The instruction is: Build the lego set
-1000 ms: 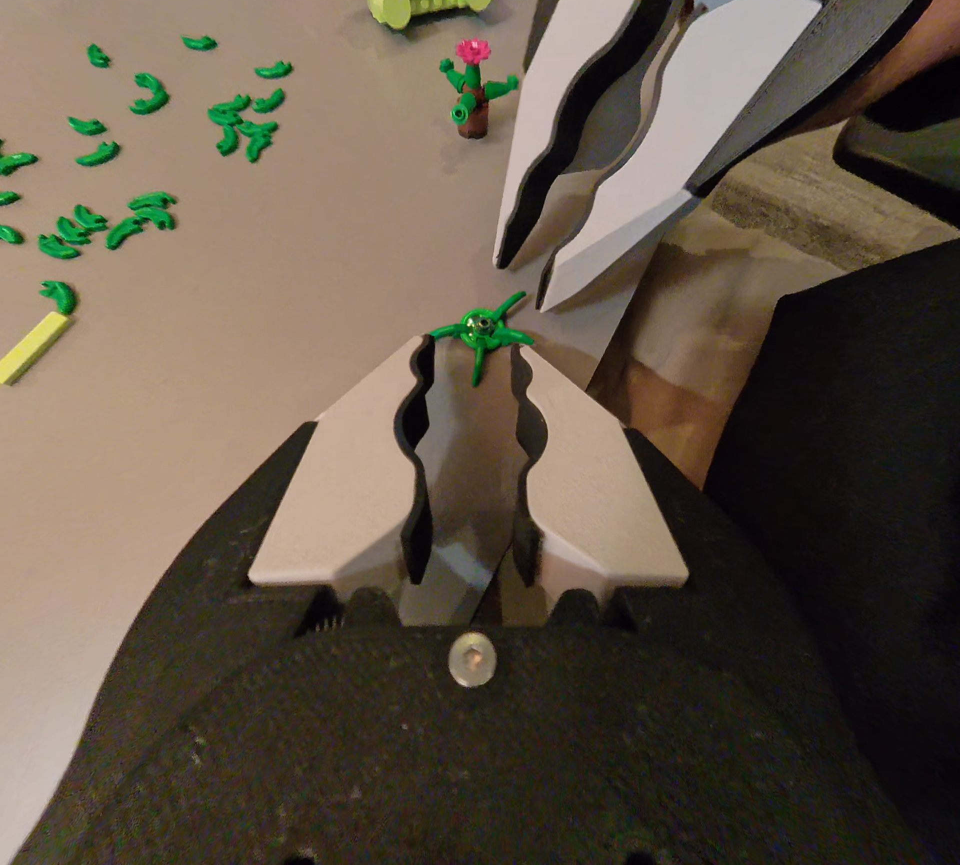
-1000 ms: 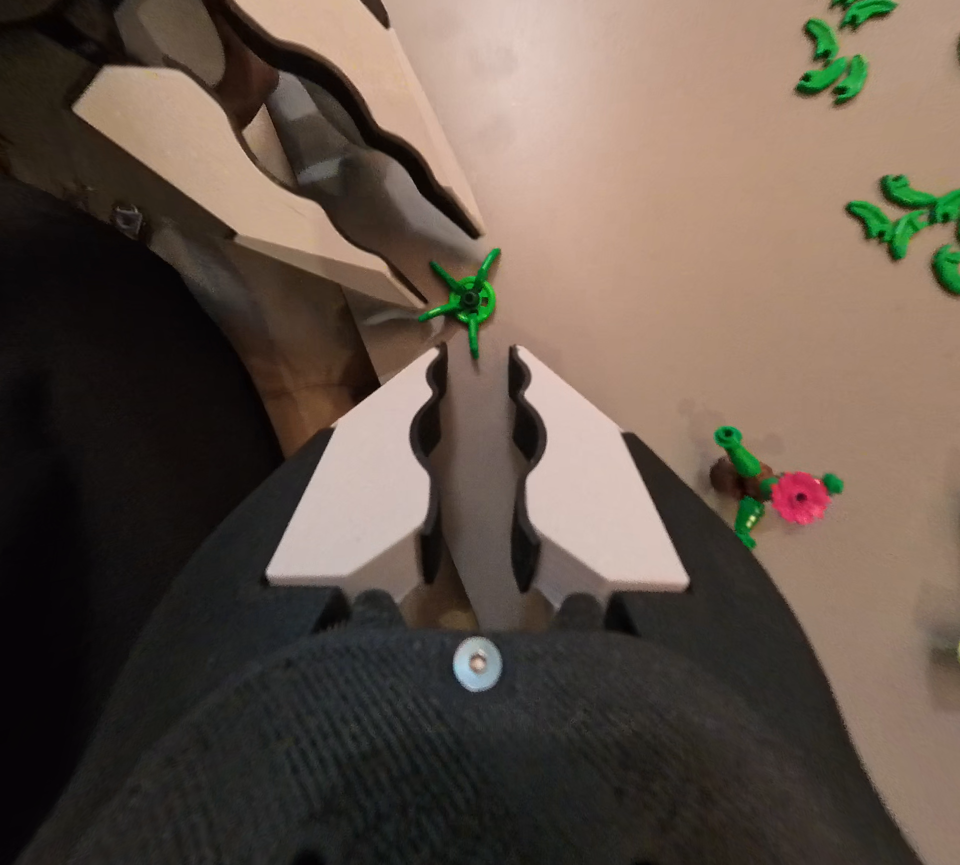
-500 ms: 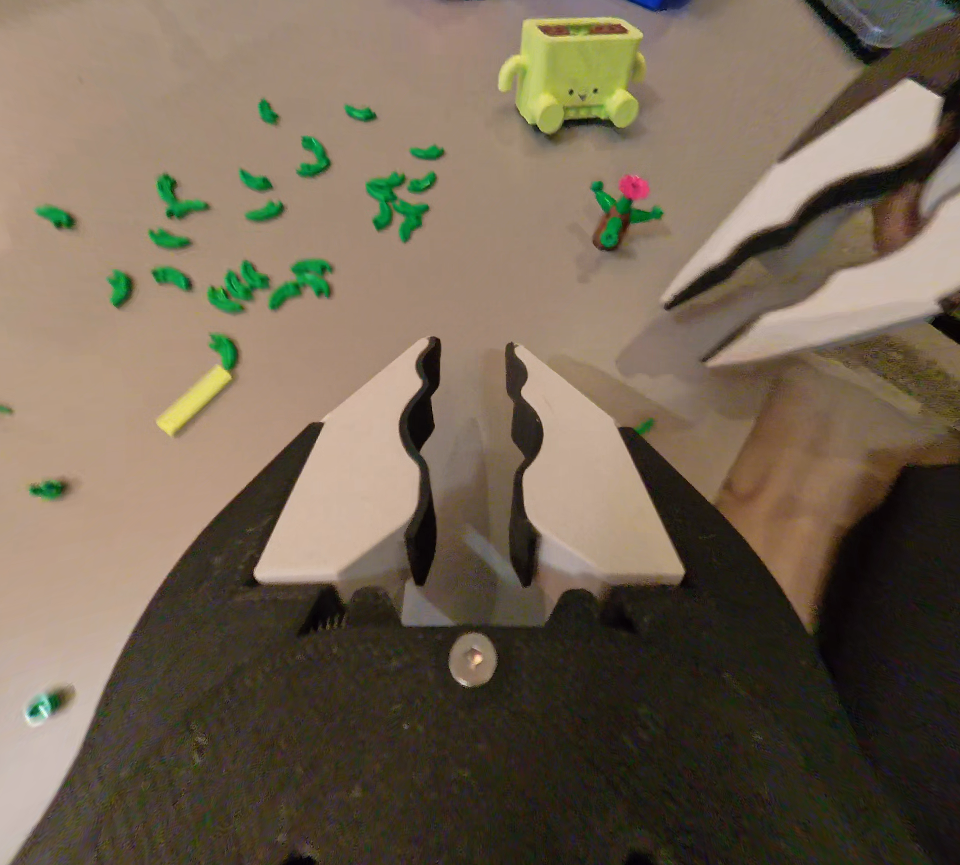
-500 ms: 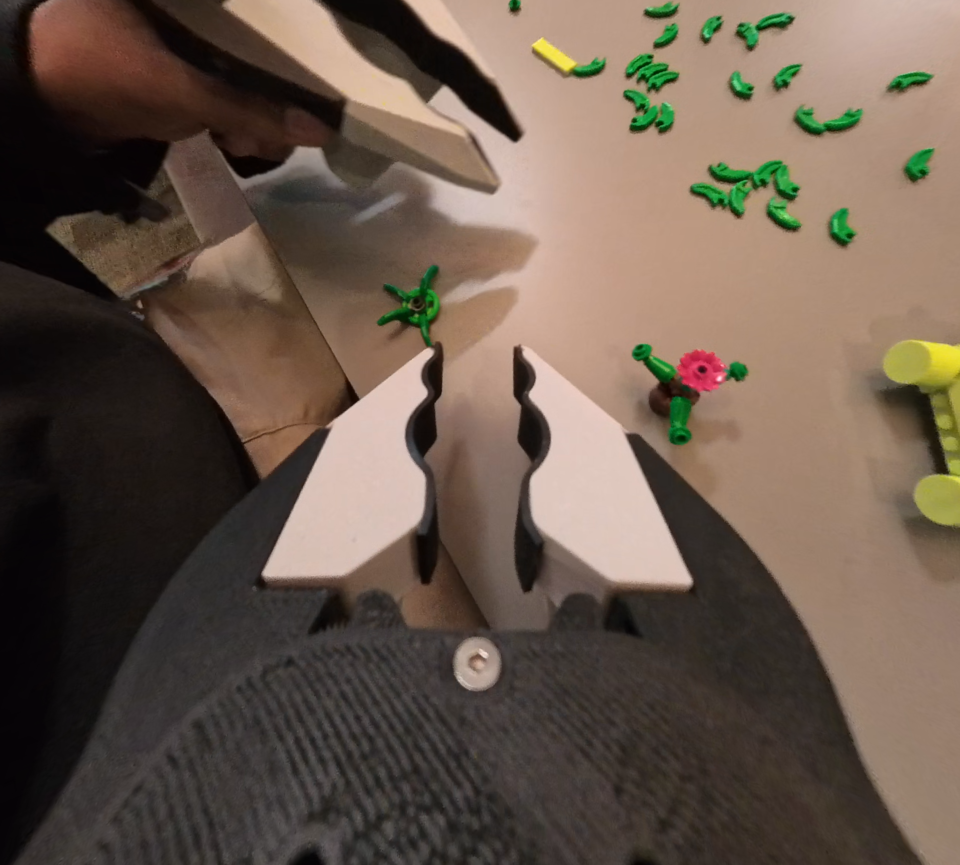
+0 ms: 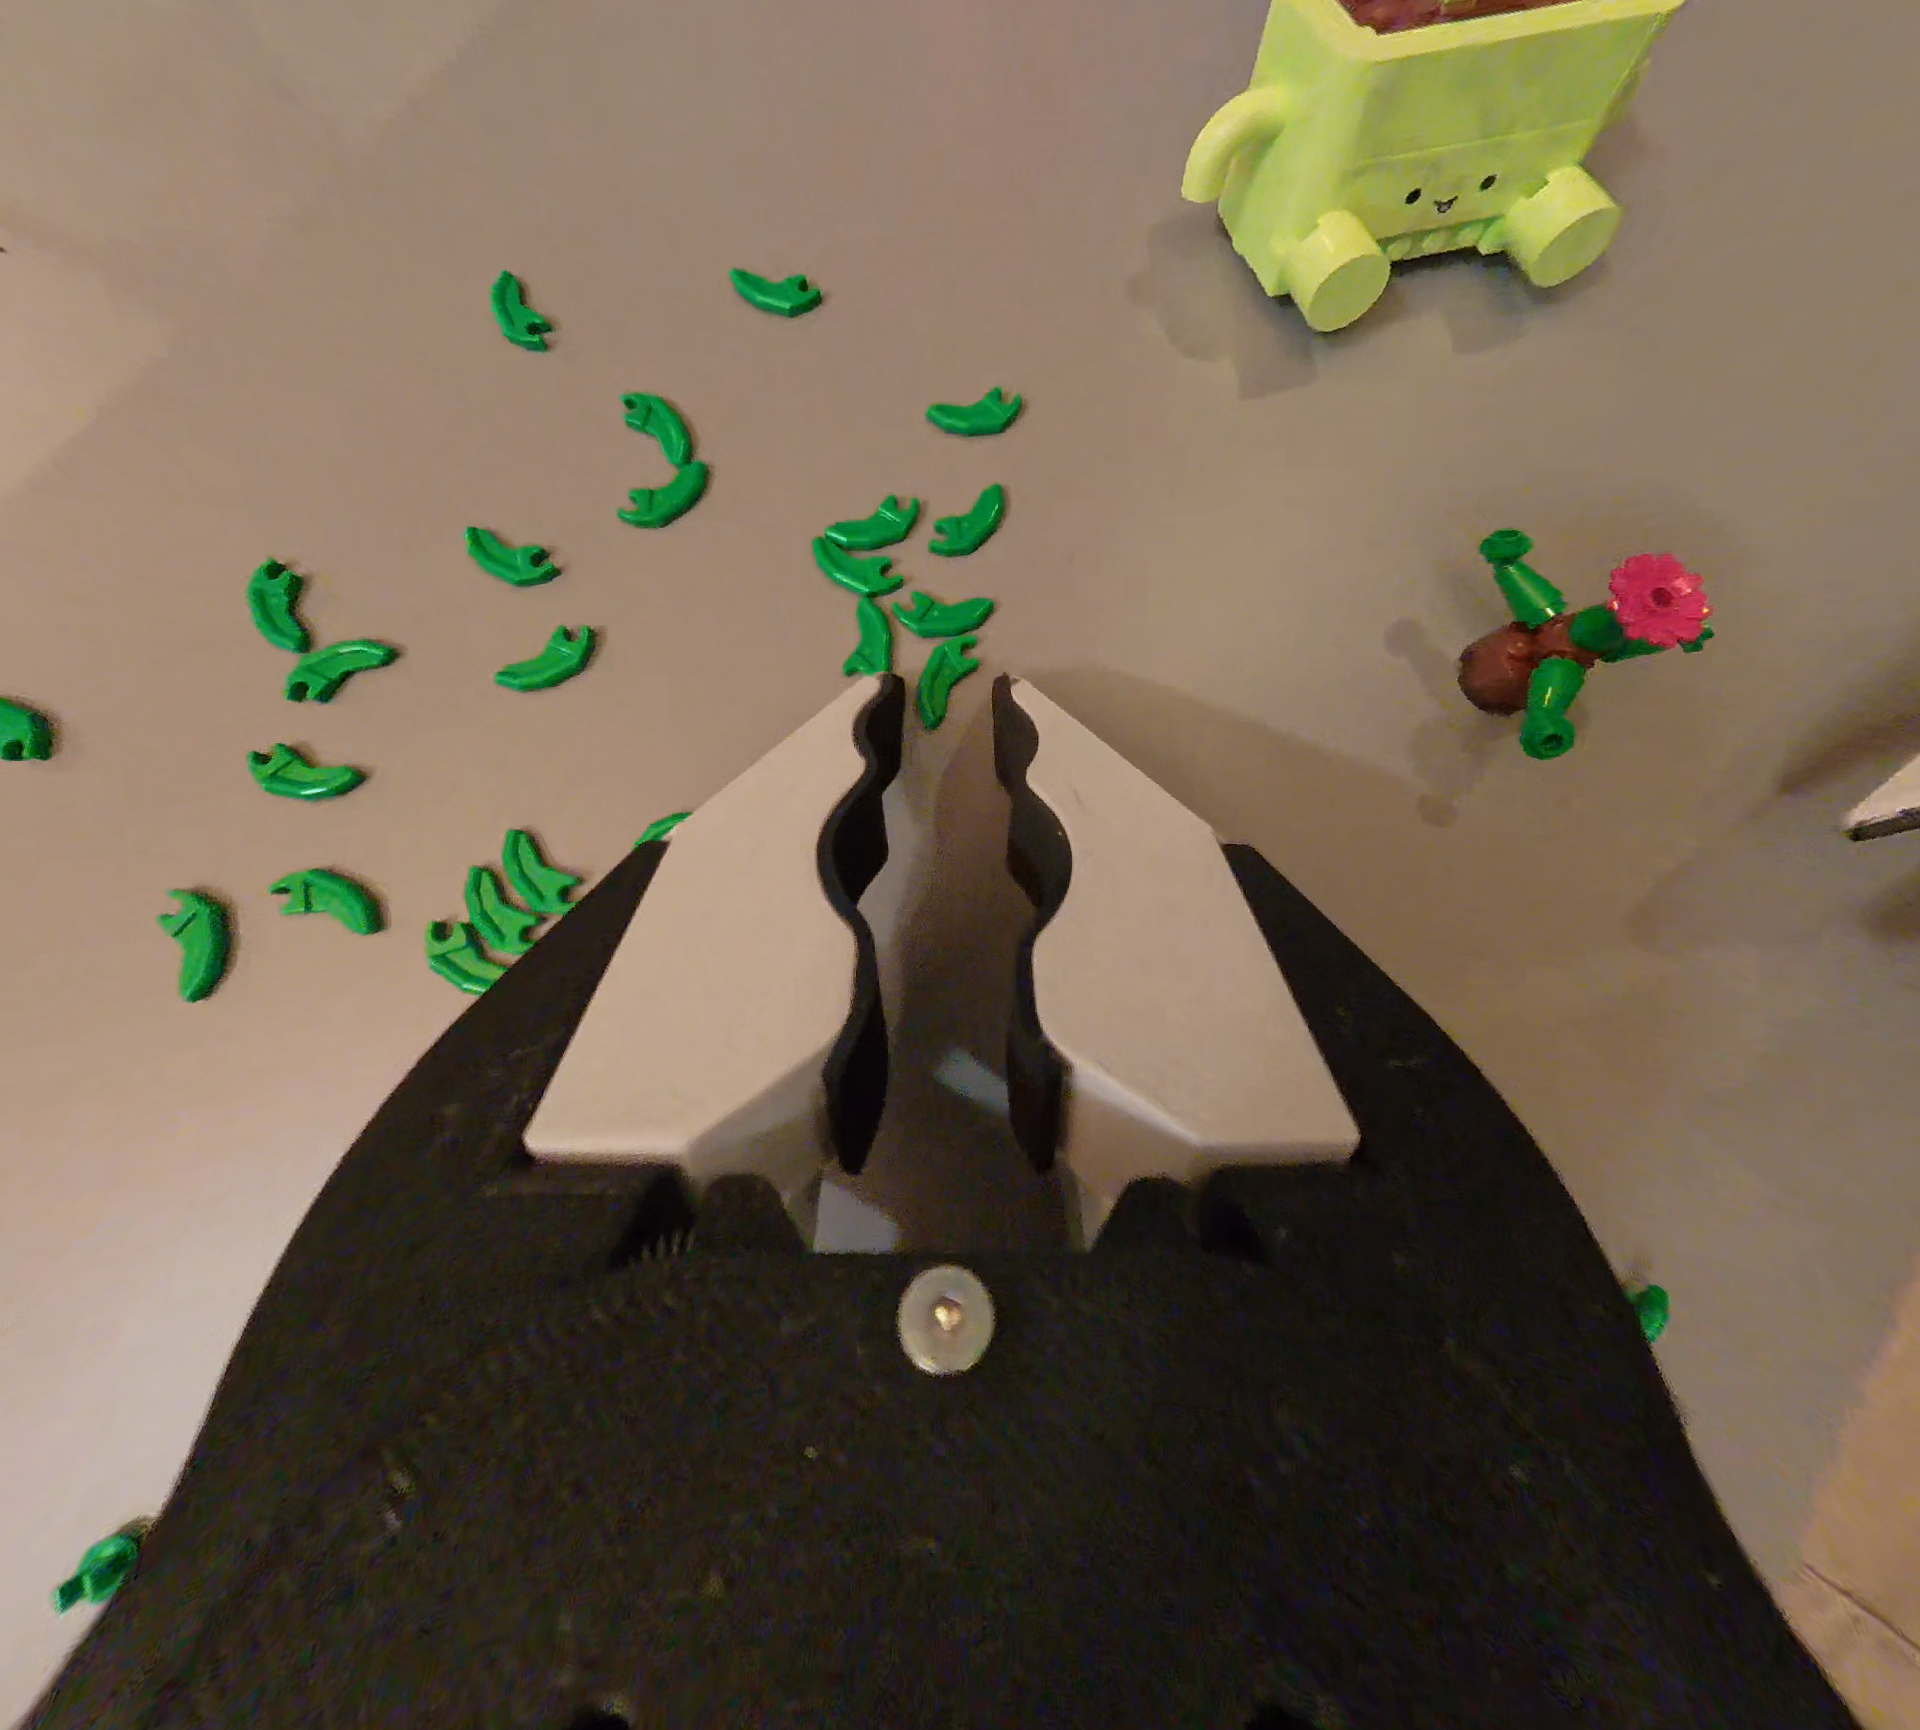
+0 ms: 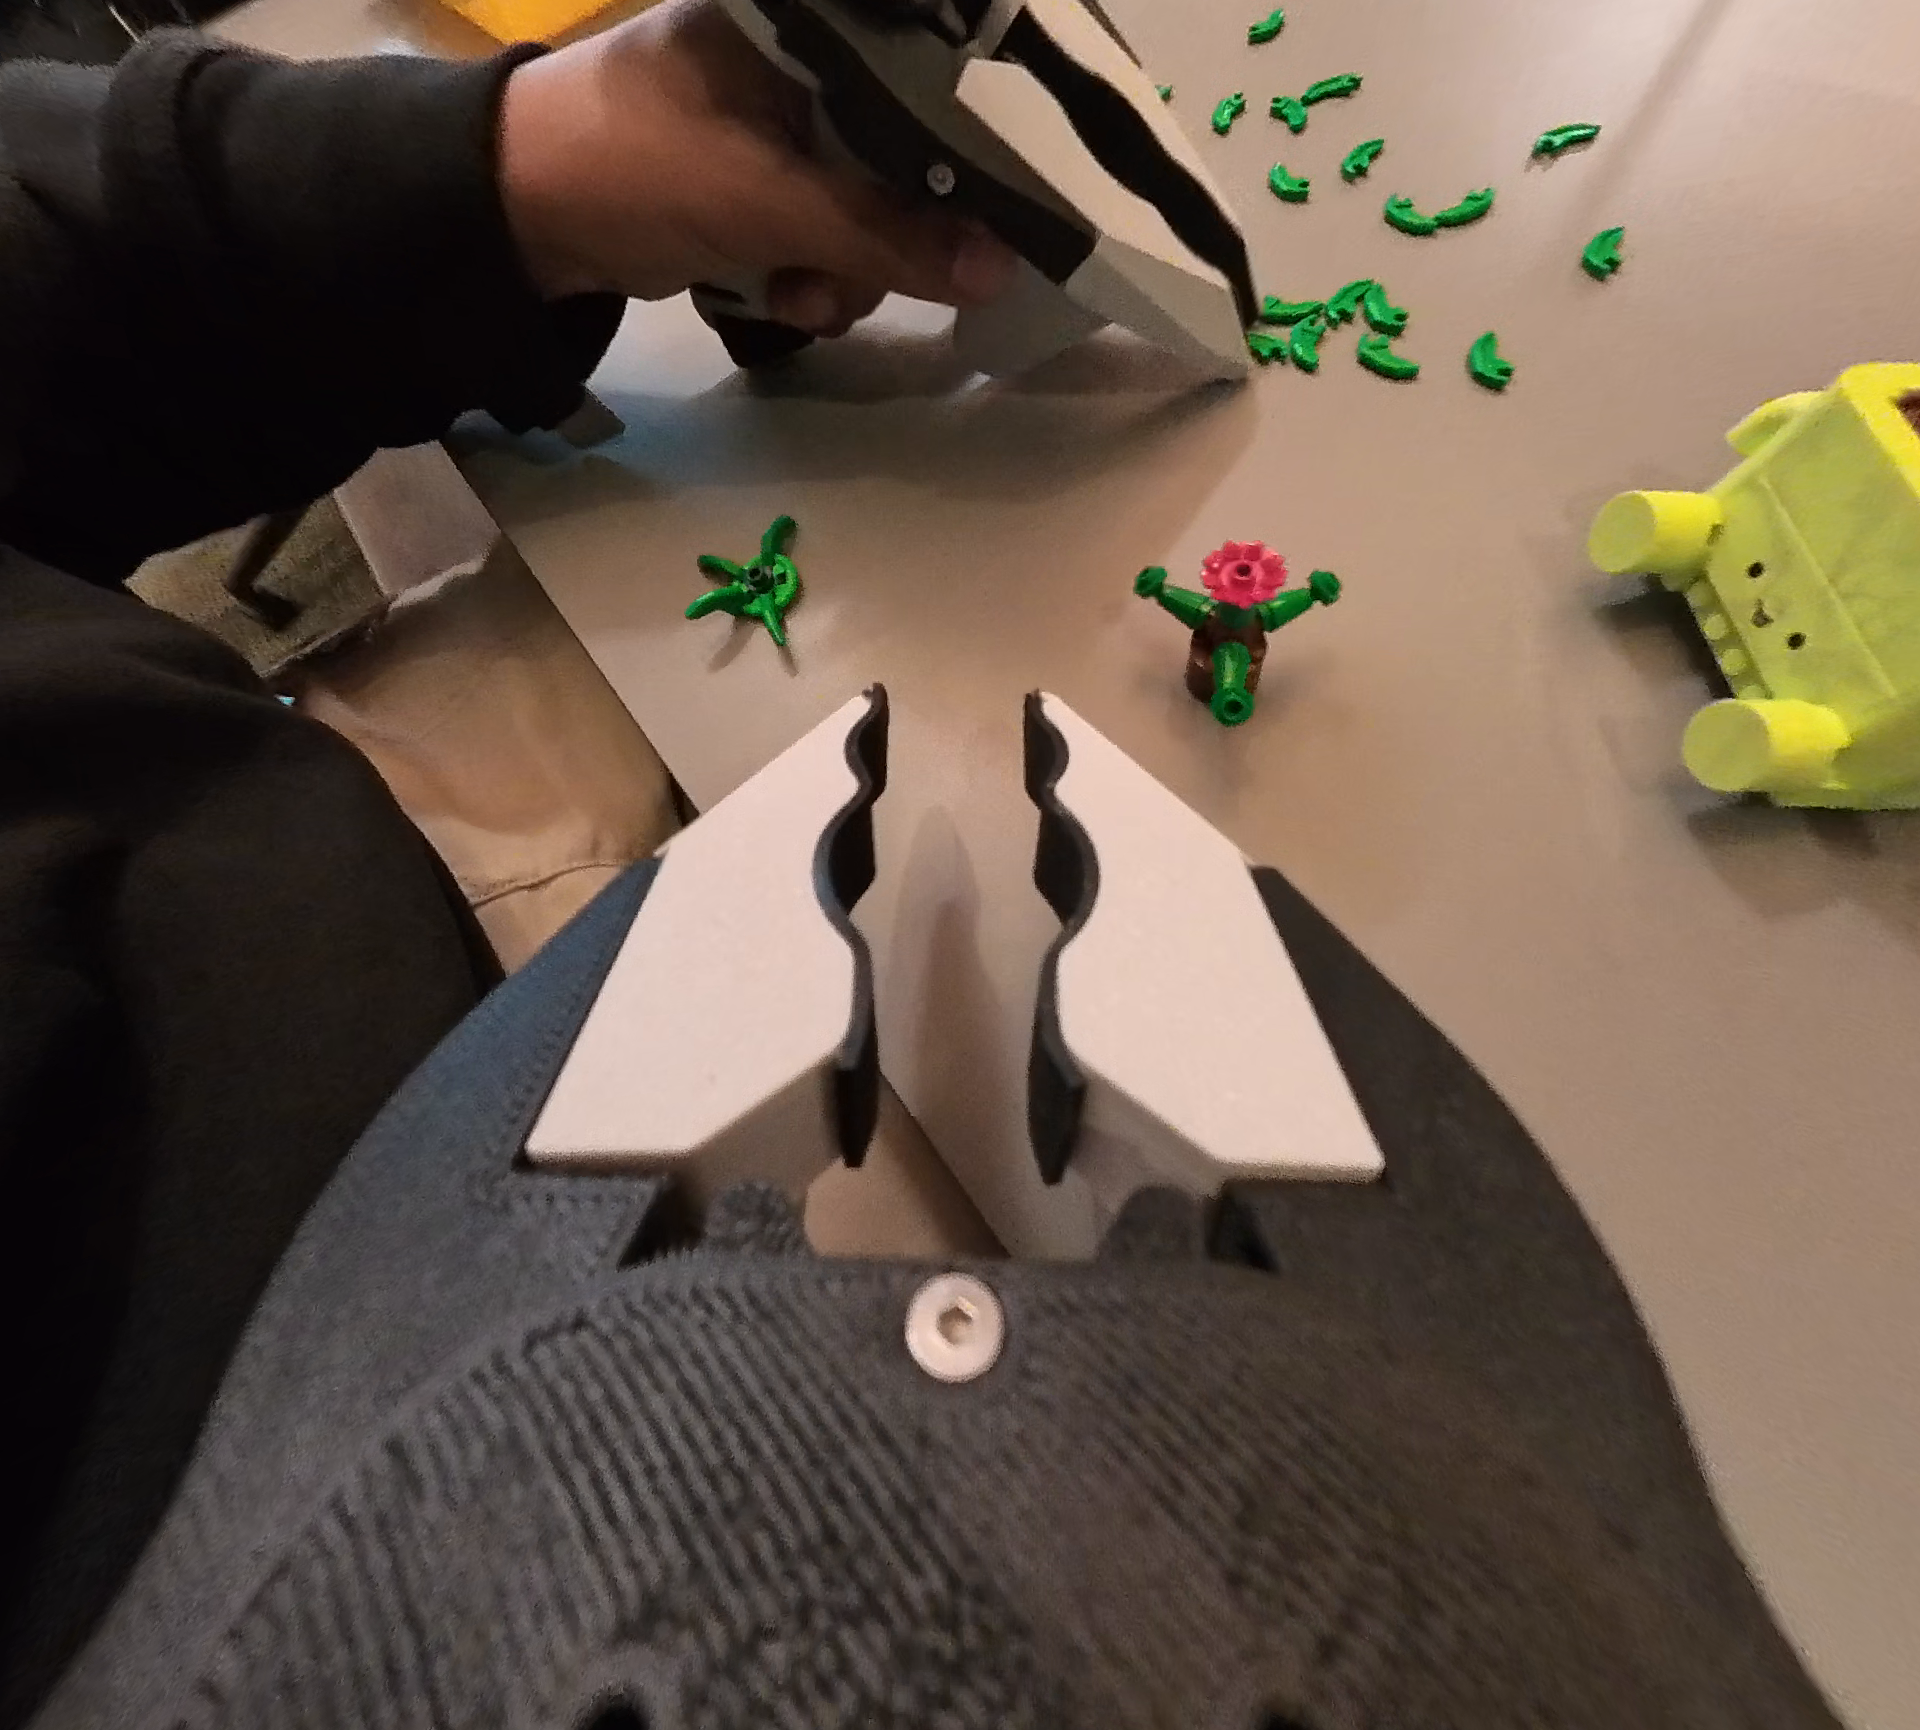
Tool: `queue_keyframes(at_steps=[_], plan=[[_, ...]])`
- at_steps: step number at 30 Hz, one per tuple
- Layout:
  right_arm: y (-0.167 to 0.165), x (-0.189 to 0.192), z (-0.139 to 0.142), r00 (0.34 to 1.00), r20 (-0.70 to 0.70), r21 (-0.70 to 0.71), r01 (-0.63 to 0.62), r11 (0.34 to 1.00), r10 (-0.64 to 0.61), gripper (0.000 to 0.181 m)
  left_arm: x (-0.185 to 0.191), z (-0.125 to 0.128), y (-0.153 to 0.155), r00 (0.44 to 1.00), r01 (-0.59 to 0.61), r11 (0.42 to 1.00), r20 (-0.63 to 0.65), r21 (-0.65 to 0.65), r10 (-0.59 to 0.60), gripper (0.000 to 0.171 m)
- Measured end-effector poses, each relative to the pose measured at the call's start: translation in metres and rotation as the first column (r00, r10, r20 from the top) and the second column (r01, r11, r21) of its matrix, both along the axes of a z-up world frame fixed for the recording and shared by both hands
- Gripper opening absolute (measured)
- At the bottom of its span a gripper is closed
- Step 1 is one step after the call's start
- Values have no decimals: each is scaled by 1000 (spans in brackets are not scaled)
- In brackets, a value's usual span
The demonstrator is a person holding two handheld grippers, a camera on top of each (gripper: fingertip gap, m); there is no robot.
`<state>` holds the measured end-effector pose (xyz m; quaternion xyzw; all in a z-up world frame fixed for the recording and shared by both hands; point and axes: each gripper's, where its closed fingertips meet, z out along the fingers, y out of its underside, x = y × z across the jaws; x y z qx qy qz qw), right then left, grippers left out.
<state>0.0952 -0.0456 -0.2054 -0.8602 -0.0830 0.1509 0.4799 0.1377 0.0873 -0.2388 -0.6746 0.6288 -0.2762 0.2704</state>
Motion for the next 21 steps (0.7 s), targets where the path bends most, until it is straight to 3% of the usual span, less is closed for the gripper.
queue_keyframes(at_steps=[3, 9, 11, 13, 14, 17, 21], plan=[[0, 2, 3, 999, -45, 20, 8, 1000, -7, 25, 0, 0, 1, 1000, 13, 1000, -12, 17, -13, 5], [3, 6, 14, 998, -64, 67, 26, 997, -22, 26, -8, 10, -5, 999, 26, 999, 43, -28, -25, 4], [5, 8, 21, 997, -68, 95, 34, 995, -28, 26, -13, 24, -15, 993, 40, 995, 114, -89, -30, 3], [8, 8, 31, 995, -97, 144, 34, 989, -20, 26, -18, 47, -36, 972, 111, 966, 230, -232, -56, 4], [11, 7, 39, 991, -132, 181, 27, 983, -3, 27, -22, 61, -46, 954, 153, 935, 294, -320, -56, 3], [14, 3, 76, 947, -301, 345, 2, 939, 109, 25, -35, 100, -72, 902, 286, 765, 431, -577, -12, 3], [5, 5, 112, 836, -465, 509, -16, 860, 291, 18, -52, 137, -96, 853, 439, 470, 519, -766, 50, 2]])
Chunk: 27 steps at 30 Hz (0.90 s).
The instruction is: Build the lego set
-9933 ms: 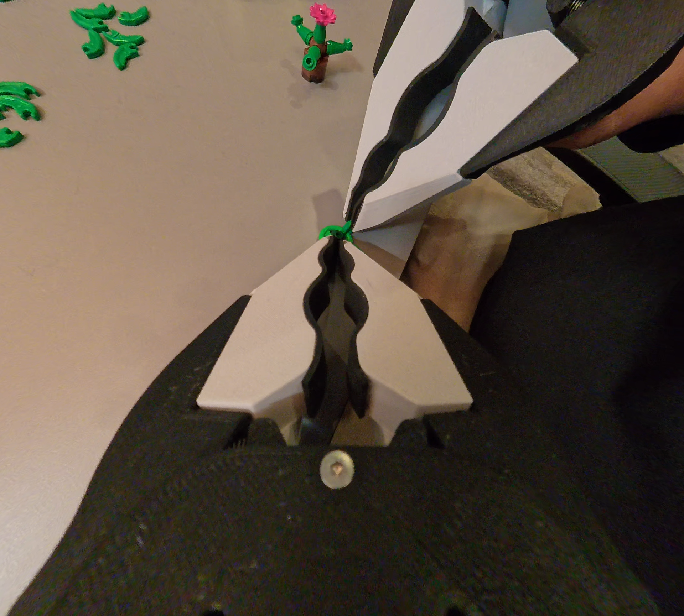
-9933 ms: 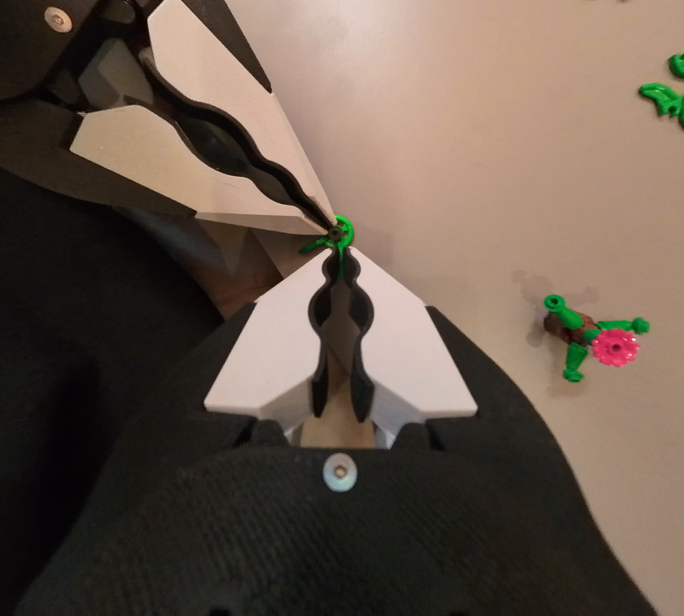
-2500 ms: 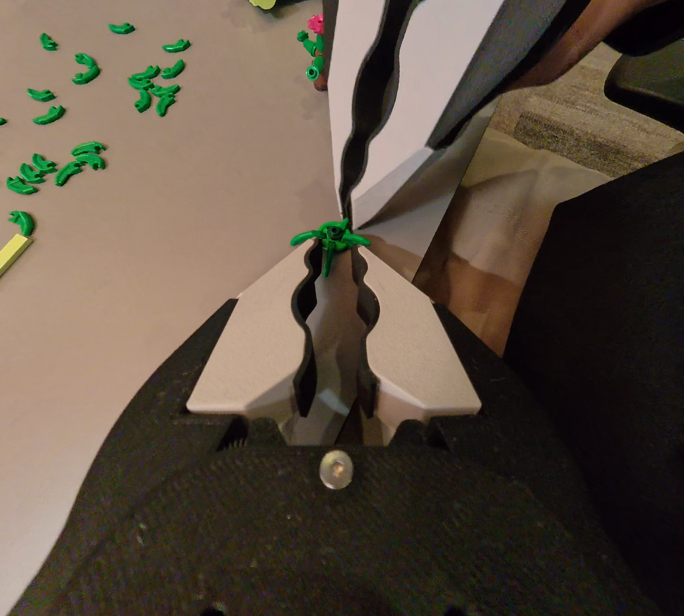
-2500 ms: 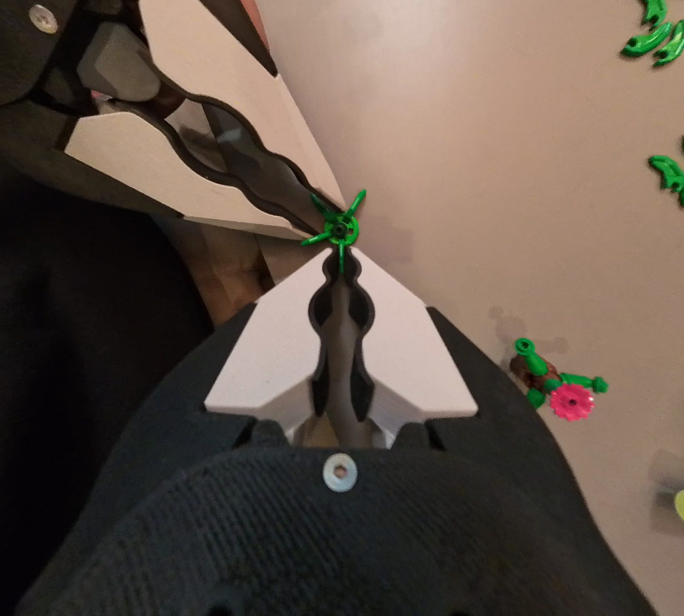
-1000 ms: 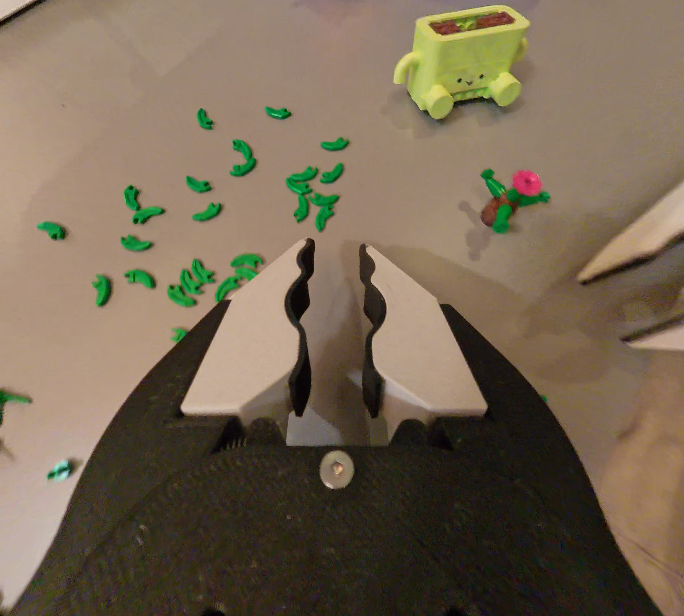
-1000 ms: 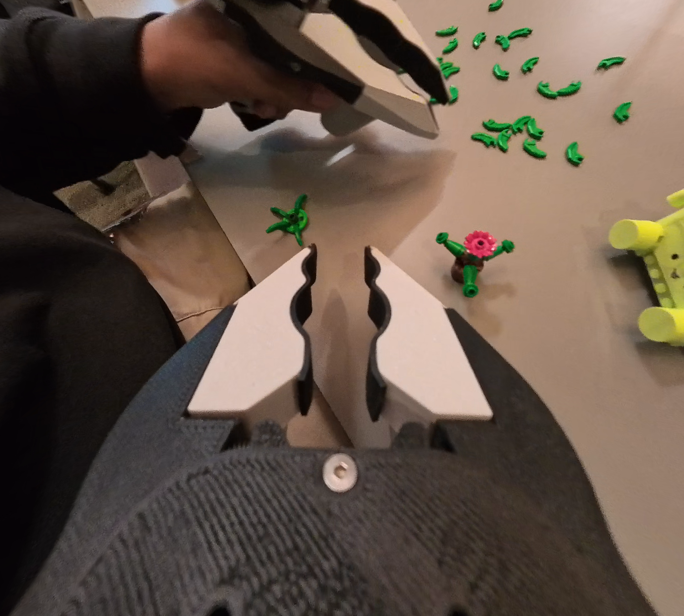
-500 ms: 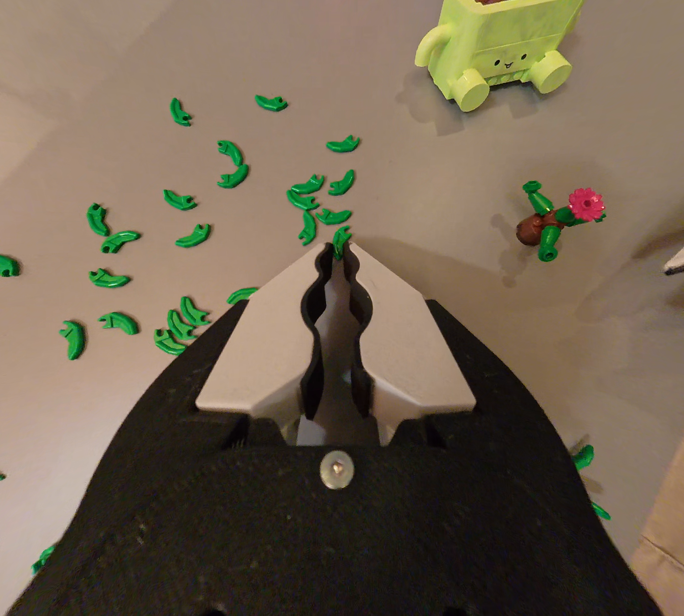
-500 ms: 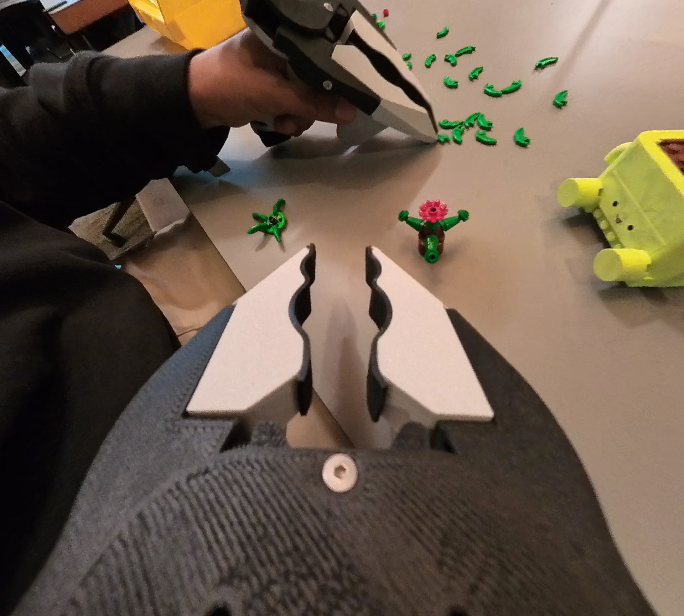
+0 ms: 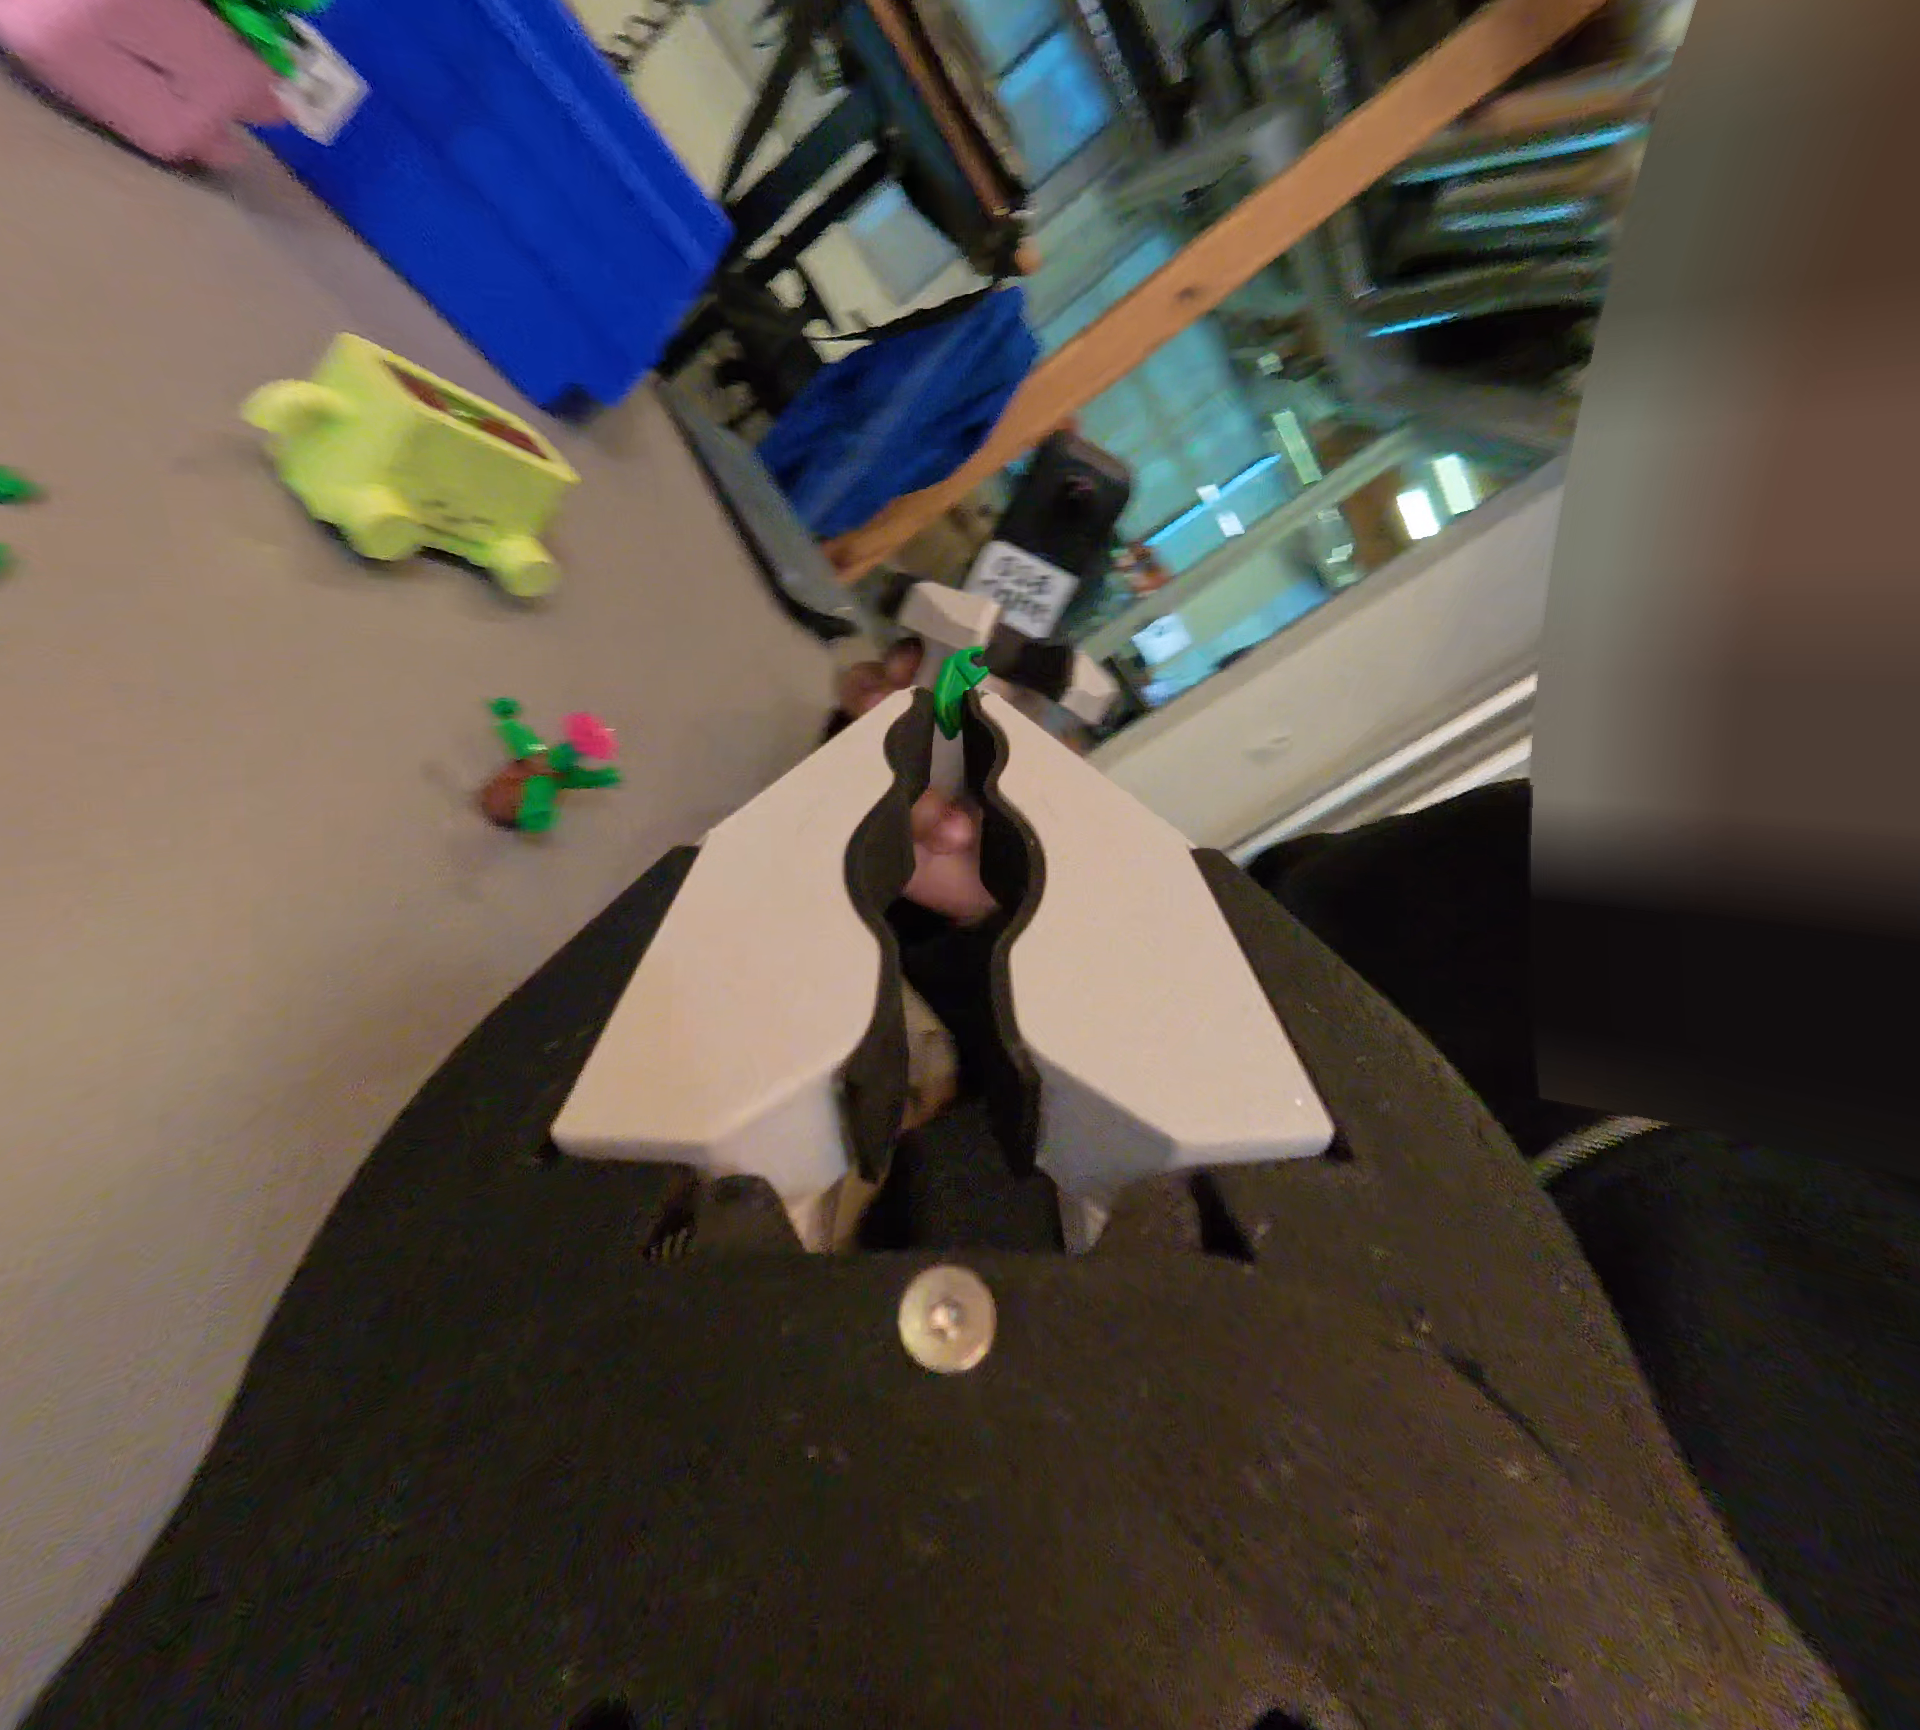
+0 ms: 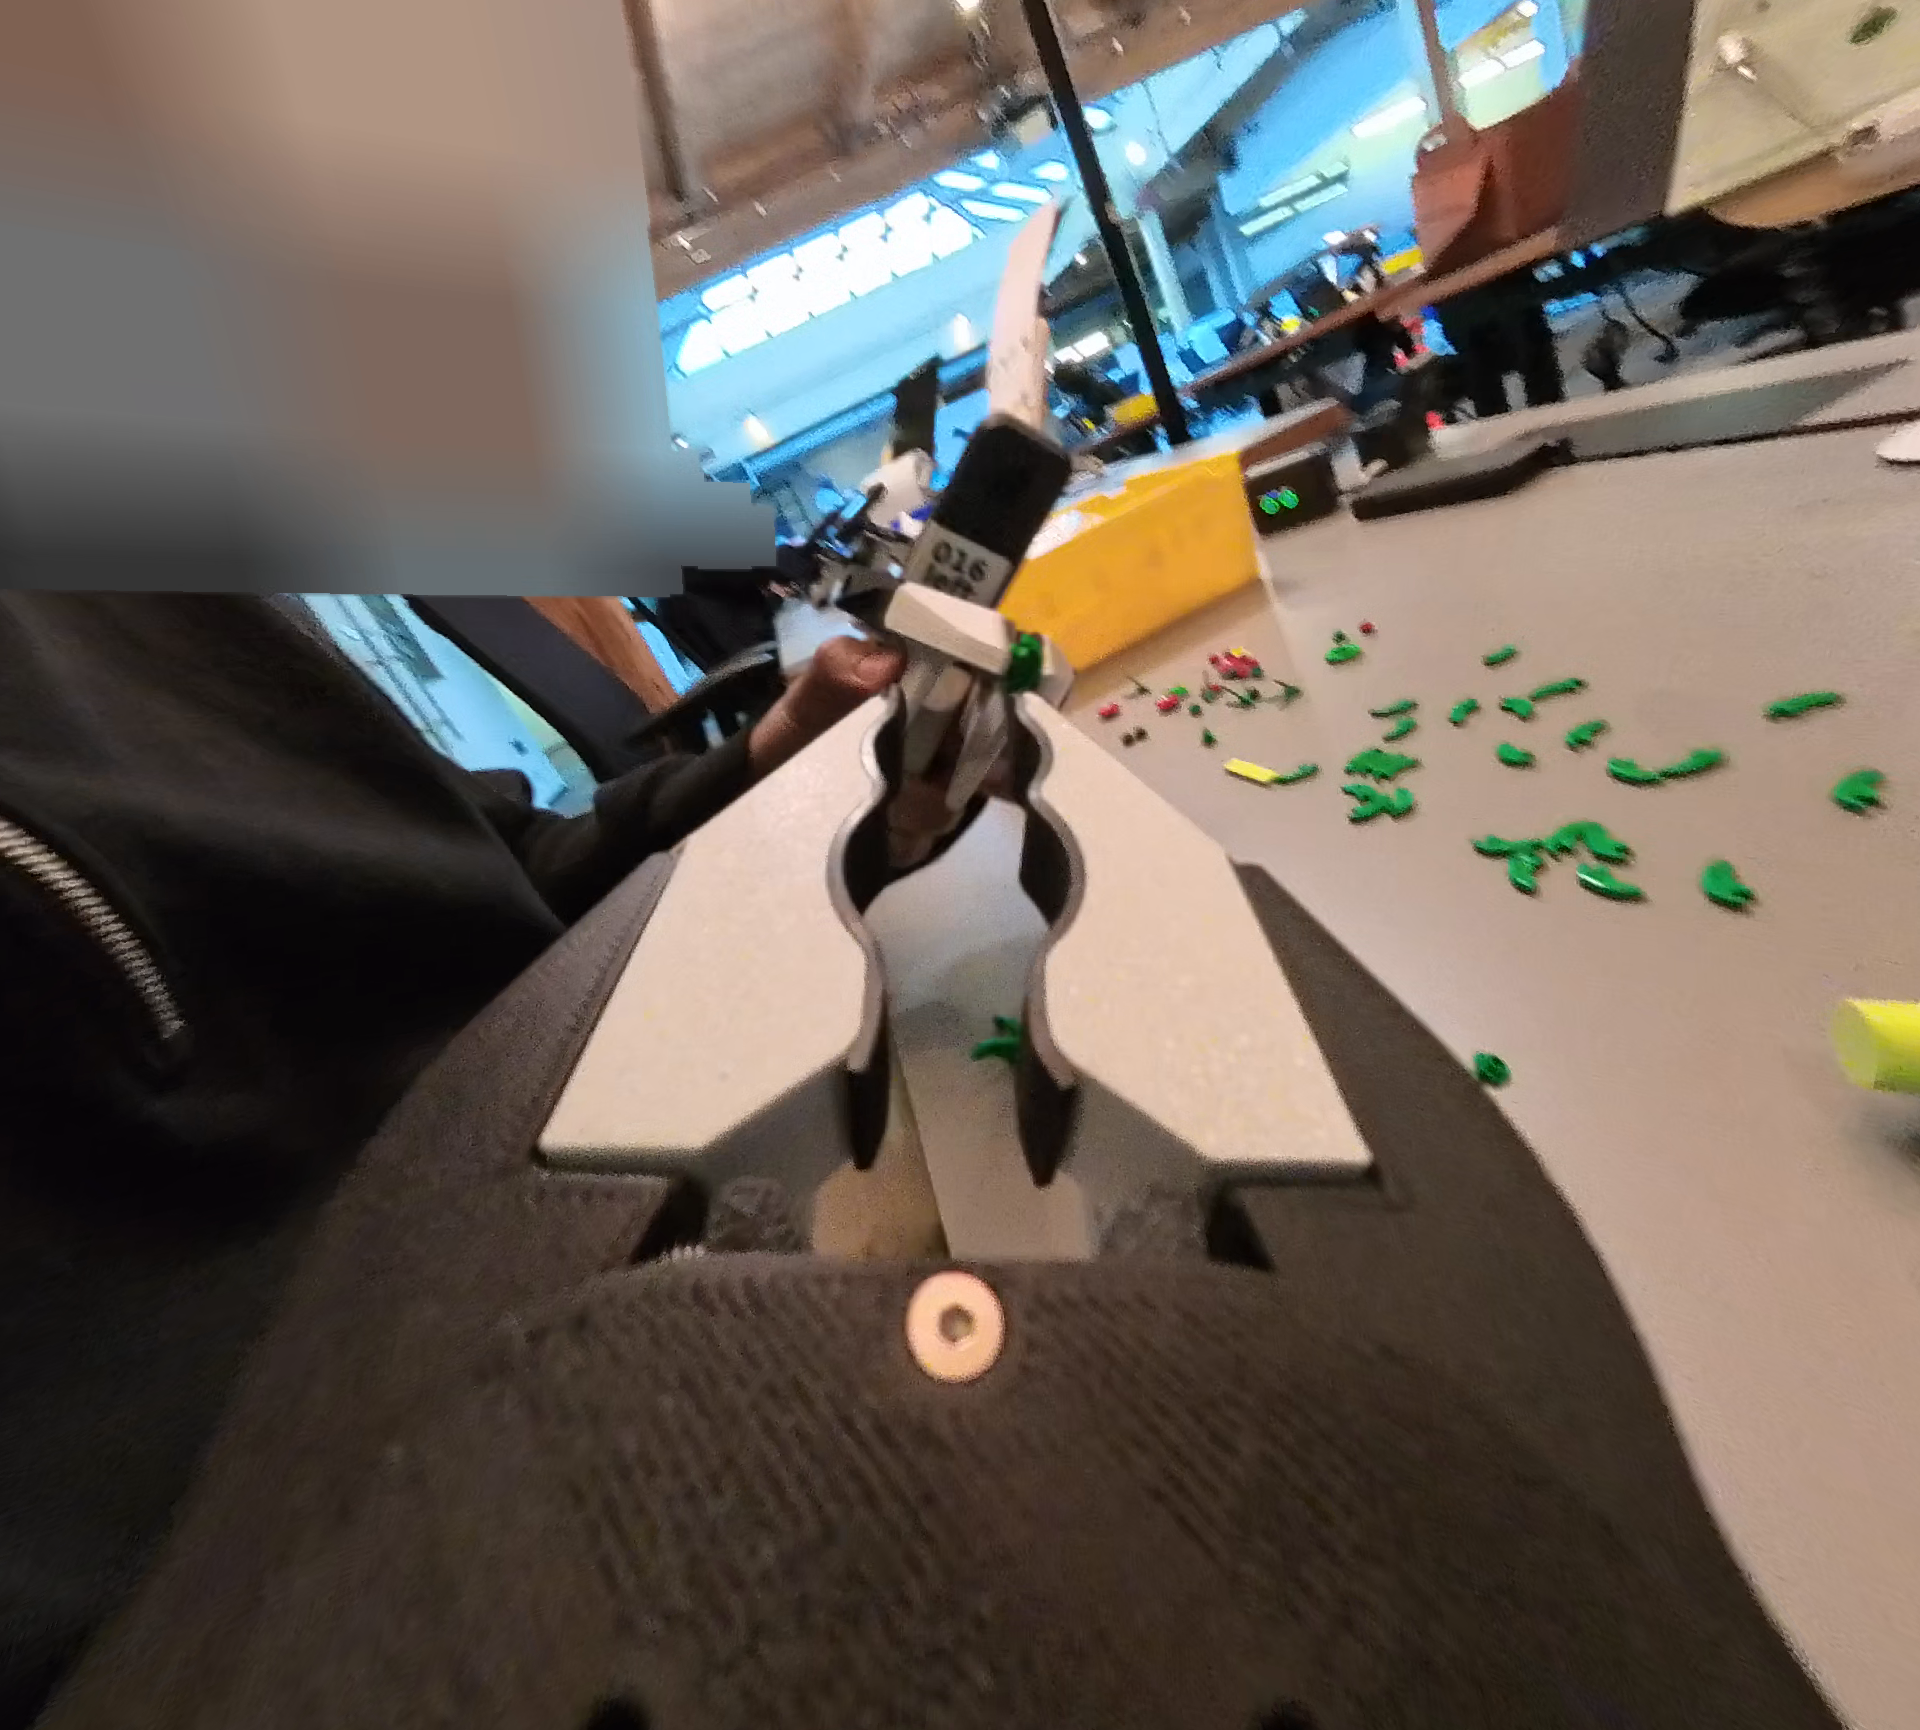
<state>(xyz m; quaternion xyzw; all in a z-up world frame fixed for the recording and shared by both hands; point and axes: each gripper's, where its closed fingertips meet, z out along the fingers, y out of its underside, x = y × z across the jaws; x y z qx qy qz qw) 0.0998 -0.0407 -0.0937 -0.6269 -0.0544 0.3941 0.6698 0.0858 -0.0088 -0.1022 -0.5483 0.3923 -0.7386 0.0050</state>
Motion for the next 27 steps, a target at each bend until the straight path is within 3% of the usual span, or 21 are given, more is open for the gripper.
queue_keyframes(at_steps=[7, 11, 14, 18, 21, 24, 27], plan=[[-6, -15, 5, 995, -21, 78, -99, 992, 101, 19, -8, 15, -37, 983, 183, 964, 60, -192, -175, 2], [-11, -21, 8, 989, -24, 108, -143, 984, 147, 16, -7, 13, -50, 971, 239, 948, 61, -212, -231, 3], [-11, -23, 8, 988, -27, 107, -150, 983, 154, 6, -4, 9, -53, 969, 247, 942, 47, -229, -243, 3], [-9, -20, 6, 990, -35, 84, -133, 988, 136, 5, -1, 6, -50, 974, 226, 943, 39, -246, -223, 3], [-4, -12, 1, 997, -19, 53, -78, 995, 79, 4, 6, -5, -42, 989, 144, 975, -9, -169, -148, 17], [4, -5, -12, 991, 134, -16, 31, 999, -29, 5, 7, -15, -34, 996, 74, 997, -47, -37, -76, 23], [9, -4, -31, 896, 429, -53, 152, 987, -115, 5, 6, -24, -34, 996, 46, 992, -79, 117, -37, 28]])
